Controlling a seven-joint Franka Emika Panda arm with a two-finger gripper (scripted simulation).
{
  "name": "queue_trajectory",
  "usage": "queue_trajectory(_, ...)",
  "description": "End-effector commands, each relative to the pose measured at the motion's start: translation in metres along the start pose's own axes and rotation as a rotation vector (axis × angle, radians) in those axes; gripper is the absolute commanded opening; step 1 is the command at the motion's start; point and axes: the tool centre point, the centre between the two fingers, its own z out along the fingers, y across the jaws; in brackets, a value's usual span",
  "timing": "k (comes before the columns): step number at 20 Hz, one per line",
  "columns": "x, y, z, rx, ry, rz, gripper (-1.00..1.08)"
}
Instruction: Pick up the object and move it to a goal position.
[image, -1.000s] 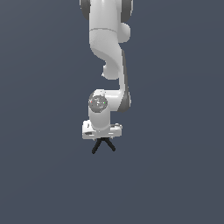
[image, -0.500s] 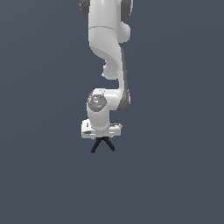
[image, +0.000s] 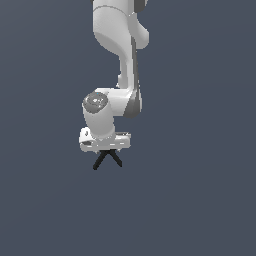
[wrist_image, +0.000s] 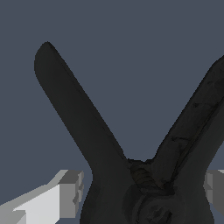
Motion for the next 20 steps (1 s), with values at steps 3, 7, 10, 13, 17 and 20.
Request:
queue_trajectory(3,-0.004,0.028,-0.046,0.000,0.003,0.000,-1.00)
queue_trajectory(7,-0.008,0.054,-0.089,0.000,0.003,0.000,-1.00)
queue_trajectory(10,-0.010,0.073,-0.121,0.000,0.004,0.000,-1.00)
queue_trajectory(13,-0.012,0.092,-0.152,0.000,0.004,0.000,-1.00)
queue_trajectory(17,-0.014,0.116,-0.190,0.000,0.004,0.000,-1.00)
queue_trajectory(20,-0.015,0.130,-0.212,0.000,0.003,0.000,-1.00)
